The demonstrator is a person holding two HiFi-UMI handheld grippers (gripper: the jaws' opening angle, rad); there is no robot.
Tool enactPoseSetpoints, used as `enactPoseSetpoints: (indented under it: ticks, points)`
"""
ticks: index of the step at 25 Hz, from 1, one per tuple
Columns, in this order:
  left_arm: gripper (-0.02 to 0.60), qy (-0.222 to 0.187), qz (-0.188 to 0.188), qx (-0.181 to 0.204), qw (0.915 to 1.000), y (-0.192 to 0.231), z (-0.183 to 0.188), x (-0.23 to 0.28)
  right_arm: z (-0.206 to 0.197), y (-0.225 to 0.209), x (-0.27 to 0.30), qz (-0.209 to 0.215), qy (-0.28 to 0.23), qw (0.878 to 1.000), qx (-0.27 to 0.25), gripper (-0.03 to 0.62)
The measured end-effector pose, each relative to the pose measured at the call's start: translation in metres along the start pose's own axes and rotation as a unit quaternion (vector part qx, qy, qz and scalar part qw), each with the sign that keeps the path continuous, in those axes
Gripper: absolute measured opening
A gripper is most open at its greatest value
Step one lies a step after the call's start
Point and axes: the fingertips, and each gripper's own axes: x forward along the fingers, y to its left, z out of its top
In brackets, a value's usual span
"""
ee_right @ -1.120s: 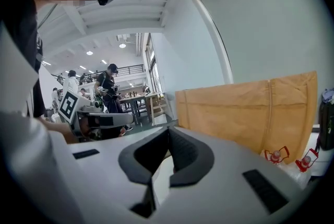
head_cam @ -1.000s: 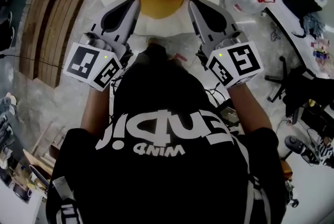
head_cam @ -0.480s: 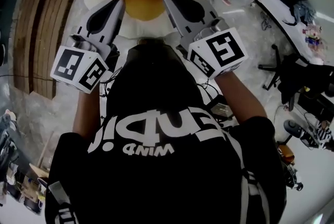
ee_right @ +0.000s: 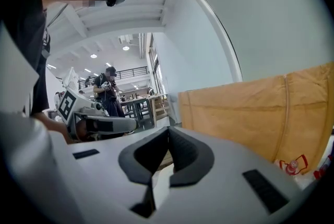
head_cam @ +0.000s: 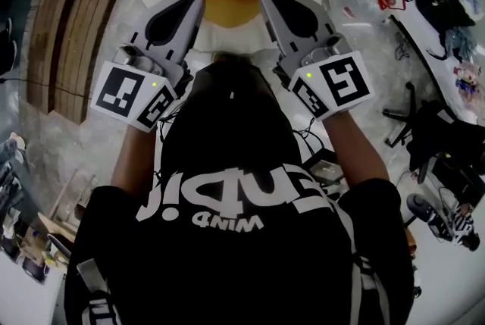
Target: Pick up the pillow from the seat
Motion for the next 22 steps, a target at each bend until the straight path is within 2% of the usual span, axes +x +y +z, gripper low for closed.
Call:
enactPoseSetpoints:
  ticks: [7,12,22]
  points:
    - [0.008,0.033,0.001,-0.006,0.9994,0.021,-0.028,0.025,-0.022,-0.033,0.02,-0.011,0.007,1.0,0.013,0.021]
    - [0.008,0.055,-0.014,-0.005,0.9984,0.032,-0.054,0.057,-0.045,-0.068,0.03,-0.032,0.013,0.999,0.025,0.021]
    - [0.009,0.087,-0.018,-0.014,0.996,0.053,-0.131,0.115,-0.114,-0.119,0.037,-0.066,0.035,0.995,0.068,0.021]
